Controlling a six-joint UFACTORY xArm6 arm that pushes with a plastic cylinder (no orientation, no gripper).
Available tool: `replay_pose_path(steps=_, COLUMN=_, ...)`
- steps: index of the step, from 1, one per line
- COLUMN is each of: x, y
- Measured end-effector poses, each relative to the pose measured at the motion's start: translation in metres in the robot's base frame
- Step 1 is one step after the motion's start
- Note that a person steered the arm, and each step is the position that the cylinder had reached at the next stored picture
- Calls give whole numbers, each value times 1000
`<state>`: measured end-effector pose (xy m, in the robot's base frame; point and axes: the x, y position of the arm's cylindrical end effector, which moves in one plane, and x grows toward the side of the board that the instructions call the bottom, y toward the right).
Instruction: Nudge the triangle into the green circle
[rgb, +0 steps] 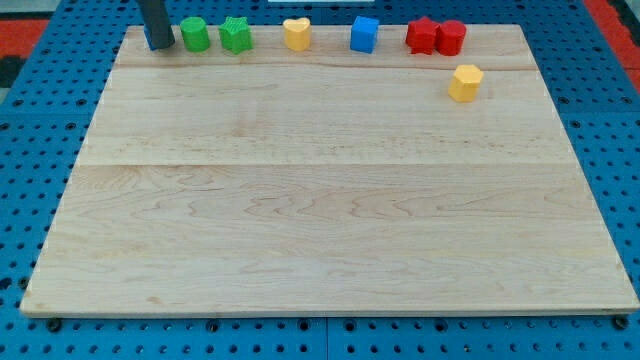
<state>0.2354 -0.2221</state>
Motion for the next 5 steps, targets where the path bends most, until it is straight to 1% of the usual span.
replay_pose_path(steps=1, x=32, y=-41)
replay_pose_path(steps=2, x=-20, y=-76)
replay_pose_path(steps=3, x=-36, y=-80)
replay_pose_path(steps=5, x=-35, y=-20)
